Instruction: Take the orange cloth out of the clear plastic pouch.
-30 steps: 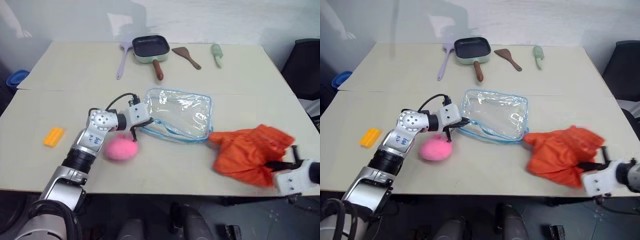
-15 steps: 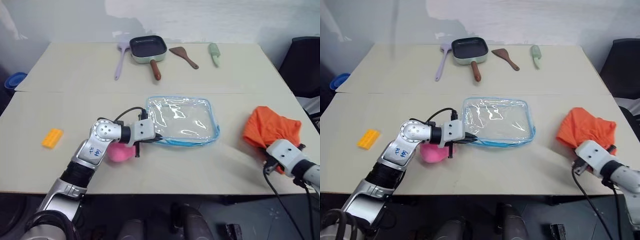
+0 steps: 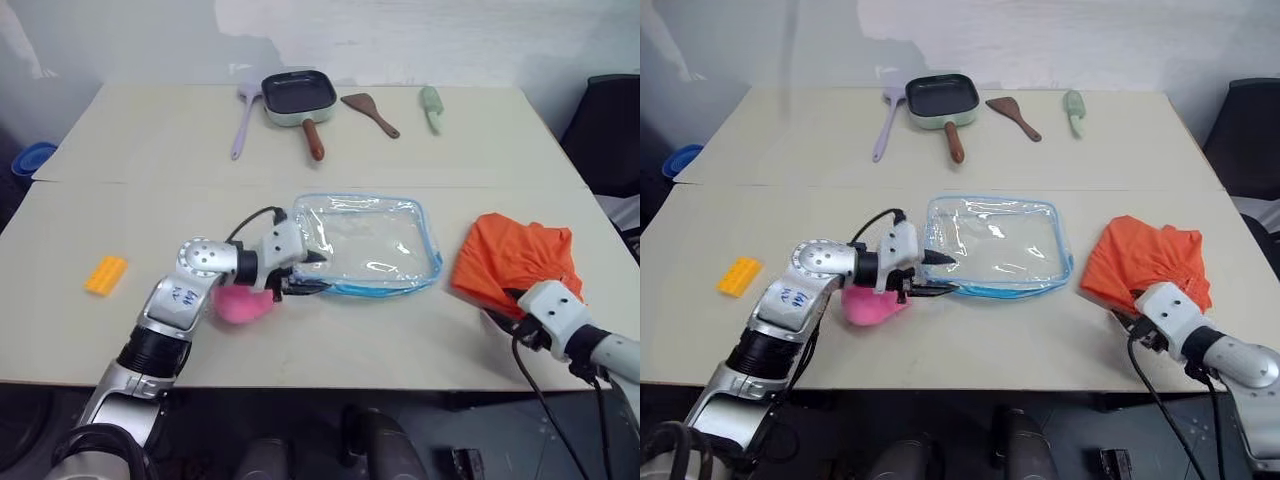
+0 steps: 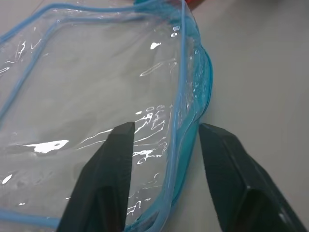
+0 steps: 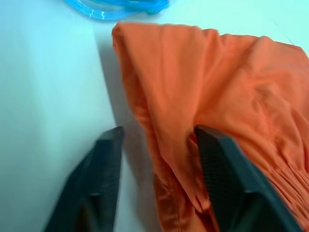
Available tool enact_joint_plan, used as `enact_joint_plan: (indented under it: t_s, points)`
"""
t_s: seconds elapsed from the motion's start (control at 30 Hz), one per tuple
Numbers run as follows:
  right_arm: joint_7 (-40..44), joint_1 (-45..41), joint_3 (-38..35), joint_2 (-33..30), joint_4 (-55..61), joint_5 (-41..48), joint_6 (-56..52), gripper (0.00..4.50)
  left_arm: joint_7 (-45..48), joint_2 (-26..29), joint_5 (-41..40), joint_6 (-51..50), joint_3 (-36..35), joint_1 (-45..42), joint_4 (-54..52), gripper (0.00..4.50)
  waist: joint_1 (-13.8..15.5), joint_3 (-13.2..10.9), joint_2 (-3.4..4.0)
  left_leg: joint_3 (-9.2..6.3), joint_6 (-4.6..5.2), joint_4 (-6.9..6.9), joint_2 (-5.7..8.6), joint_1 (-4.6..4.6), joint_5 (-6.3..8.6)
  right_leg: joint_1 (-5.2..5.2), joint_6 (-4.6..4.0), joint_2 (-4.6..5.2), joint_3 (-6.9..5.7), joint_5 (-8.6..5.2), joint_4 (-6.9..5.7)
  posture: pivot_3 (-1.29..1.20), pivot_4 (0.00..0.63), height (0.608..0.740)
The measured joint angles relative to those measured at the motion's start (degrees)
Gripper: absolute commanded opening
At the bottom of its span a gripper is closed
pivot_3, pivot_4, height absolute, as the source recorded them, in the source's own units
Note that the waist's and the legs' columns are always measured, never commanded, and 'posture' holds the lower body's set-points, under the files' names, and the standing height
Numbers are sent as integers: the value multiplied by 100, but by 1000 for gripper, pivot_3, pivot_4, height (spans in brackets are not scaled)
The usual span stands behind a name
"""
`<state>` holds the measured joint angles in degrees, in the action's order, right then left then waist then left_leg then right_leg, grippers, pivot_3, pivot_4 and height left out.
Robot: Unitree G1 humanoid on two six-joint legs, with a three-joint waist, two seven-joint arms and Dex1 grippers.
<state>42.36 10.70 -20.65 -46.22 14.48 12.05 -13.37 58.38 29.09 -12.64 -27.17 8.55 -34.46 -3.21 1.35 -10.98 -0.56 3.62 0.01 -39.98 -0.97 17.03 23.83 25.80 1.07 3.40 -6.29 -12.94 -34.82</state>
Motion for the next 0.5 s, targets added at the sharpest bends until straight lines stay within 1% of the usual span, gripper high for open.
enact_joint_plan:
  t_s: [0.03,0.07,0.1,0.13,0.2,0.23,0.3,0.33,0.4,0.43,0.5]
  points:
    - [123,105,-338,-17,253,397,-397,3761,52,86,-395,-415,-274,7,-163,3744,-3,-1,1,-1,0,0,0,1,0,1,0,0,0,0,0,0,150,740]
    - [270,213,-681,-66,462,818,-805,4159,153,255,-758,-779,-534,36,-308,3767,-11,-1,2,-2,-1,0,-1,0,0,1,-2,-1,0,-1,-3,0,150,740]
    - [397,312,-969,-127,593,1158,-1137,4159,258,432,-1020,-1013,-732,66,-376,3767,-16,-2,3,-3,-1,1,-2,0,0,1,-2,-1,-1,-1,-3,0,150,740]
    - [600,462,-1416,-257,720,1604,-1585,4159,431,754,-1328,-1265,-1023,154,-447,3767,-22,-4,7,-3,-1,2,-2,-1,1,1,-4,-1,-1,-2,-1,0,150,740]
    - [939,716,-2258,-517,728,2165,-2272,4159,795,1398,-1665,-1482,-1485,330,-393,3767,-12,-5,8,-5,3,0,0,0,3,0,-5,-1,-2,-3,4,0,150,740]
    - [995,775,-2462,-581,687,2247,-2407,4159,876,1547,-1681,-1485,-1576,357,-316,3767,-5,-5,8,-6,5,1,2,-1,4,-1,-4,-1,-1,-3,6,0,150,740]
    - [1399,1075,-3157,-938,231,2441,-2860,4159,1228,2179,-1667,-1303,-1769,393,242,3767,5,-5,8,-4,19,0,5,0,12,-1,-4,-2,-1,-5,12,0,150,740]
    - [1591,1230,-3389,-1060,25,2447,-2941,4159,1363,2399,-1628,-1198,-1845,421,492,3767,17,-5,8,-5,33,4,6,0,19,-1,-1,-4,-2,-9,15,0,150,740]
    - [2229,1704,-3898,-1286,-508,2411,-2992,4159,1727,2932,-1456,-753,-1980,457,1227,3767,31,-5,7,-14,53,5,4,3,34,-2,8,-12,-4,-21,21,0,150,740]
    - [2411,1789,-3984,-1337,-664,2362,-2983,4159,1823,3038,-1369,-562,-1980,447,1448,3767,28,-5,7,-10,53,5,5,3,35,-2,10,-10,-1,-21,23,0,150,740]
    - [2597,1763,-4019,-1425,-961,2264,-2898,4159,1991,3083,-1183,-89,-1909,357,1824,3767,15,-5,7,2,56,2,12,4,36,-2,21,5,2,-15,23,0,150,740]
